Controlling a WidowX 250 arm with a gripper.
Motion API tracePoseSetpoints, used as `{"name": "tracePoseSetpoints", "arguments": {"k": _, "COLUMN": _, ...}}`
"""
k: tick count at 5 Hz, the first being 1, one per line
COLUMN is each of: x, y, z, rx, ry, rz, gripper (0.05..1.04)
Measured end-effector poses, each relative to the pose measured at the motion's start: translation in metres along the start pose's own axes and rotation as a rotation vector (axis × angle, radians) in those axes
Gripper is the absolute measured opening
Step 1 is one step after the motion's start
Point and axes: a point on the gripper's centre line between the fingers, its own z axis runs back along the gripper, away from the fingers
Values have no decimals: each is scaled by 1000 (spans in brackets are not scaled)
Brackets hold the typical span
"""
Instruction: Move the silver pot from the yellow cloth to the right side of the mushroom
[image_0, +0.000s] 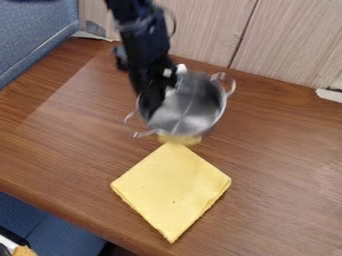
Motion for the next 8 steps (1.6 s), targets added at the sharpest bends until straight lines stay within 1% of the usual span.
{"name": "tracePoseSetpoints", "arguments": {"k": 1, "x": 32, "y": 2, "z": -4, "rx": -61, "ry": -16, "rz": 81, "gripper": 70}}
{"name": "tracePoseSetpoints", "arguments": {"k": 2, "x": 58, "y": 10, "z": -17, "rx": -56, "ry": 16, "rz": 131, "gripper": 70}}
{"name": "tracePoseSetpoints", "arguments": {"k": 3, "x": 82, "y": 22, "z": -37, "rx": -22, "ry": 52, "rz": 160, "gripper": 70}}
{"name": "tracePoseSetpoints", "arguments": {"k": 4, "x": 101, "y": 33, "z": -52, "rx": 16, "ry": 63, "rz": 180, "gripper": 70}}
{"name": "tracePoseSetpoints", "arguments": {"k": 5, "x": 110, "y": 33, "z": -64, "rx": 34, "ry": 77, "rz": 187, "gripper": 70}}
{"name": "tracePoseSetpoints", "arguments": {"k": 6, "x": 115, "y": 29, "z": -69, "rx": 42, "ry": 62, "rz": 186, "gripper": 70}}
{"name": "tracePoseSetpoints", "arguments": {"k": 7, "x": 110, "y": 30, "z": -80, "rx": 46, "ry": 102, "rz": 186, "gripper": 98}}
{"name": "tracePoseSetpoints", "arguments": {"k": 8, "x": 108, "y": 29, "z": -80, "rx": 58, "ry": 117, "rz": 186, "gripper": 259}}
